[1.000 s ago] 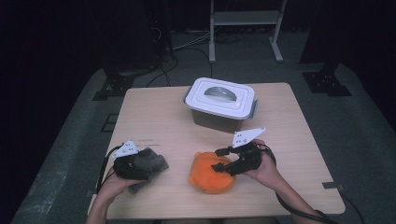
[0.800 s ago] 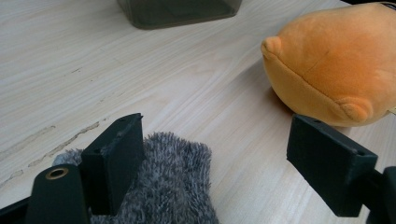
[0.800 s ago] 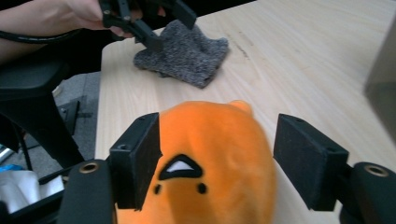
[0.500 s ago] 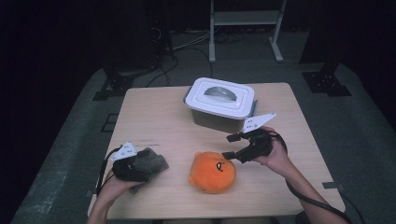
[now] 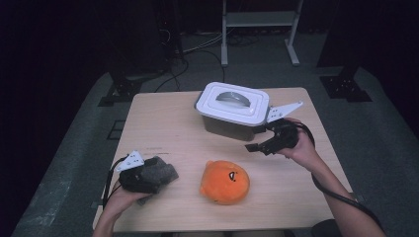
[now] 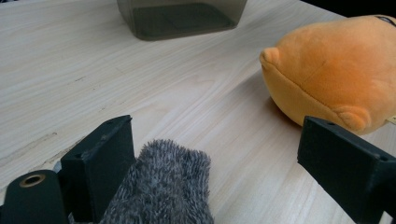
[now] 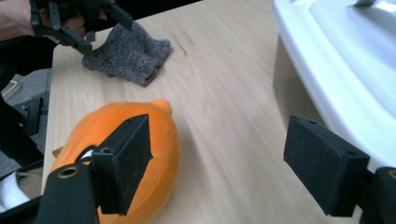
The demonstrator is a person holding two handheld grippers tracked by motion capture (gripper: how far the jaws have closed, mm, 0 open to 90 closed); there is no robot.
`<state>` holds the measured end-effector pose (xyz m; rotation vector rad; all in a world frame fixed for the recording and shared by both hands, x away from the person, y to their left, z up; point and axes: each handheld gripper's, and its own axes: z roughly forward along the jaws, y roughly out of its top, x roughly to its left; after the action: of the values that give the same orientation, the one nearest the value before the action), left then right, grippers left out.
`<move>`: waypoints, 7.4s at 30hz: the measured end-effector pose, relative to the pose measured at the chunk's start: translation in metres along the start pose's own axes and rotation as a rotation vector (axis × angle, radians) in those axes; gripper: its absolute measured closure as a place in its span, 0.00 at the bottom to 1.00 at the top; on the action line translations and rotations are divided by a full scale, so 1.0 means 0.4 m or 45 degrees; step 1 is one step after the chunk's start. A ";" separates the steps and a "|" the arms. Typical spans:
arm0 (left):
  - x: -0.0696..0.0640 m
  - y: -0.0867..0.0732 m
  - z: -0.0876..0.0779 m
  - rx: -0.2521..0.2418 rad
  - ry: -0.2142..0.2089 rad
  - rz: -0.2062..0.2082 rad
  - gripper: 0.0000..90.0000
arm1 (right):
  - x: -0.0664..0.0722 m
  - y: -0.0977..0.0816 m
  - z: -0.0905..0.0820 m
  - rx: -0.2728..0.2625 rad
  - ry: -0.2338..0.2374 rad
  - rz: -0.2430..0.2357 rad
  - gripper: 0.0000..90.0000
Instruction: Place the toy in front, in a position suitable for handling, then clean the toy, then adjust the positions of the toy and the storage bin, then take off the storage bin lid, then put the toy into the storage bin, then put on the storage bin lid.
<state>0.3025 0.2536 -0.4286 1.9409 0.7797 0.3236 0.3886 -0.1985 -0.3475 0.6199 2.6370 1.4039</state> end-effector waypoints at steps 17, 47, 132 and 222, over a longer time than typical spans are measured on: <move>0.006 0.010 0.011 -0.017 0.001 0.022 0.11 | -0.069 0.060 0.005 -0.012 -0.059 0.013 0.24; 0.011 0.025 0.024 -0.047 -0.045 0.022 0.10 | -0.132 0.138 0.030 -0.032 -0.084 0.024 0.24; 0.013 0.016 0.024 -0.025 -0.101 0.040 0.10 | -0.283 0.194 0.177 0.036 -0.088 0.071 0.73; 0.005 0.027 0.014 -0.086 -0.107 0.035 0.09 | -0.126 0.209 0.114 0.051 0.136 -0.085 0.74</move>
<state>0.3110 0.2477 -0.4223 1.8906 0.6796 0.2802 0.4724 -0.1415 -0.3110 0.4685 2.7466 1.4069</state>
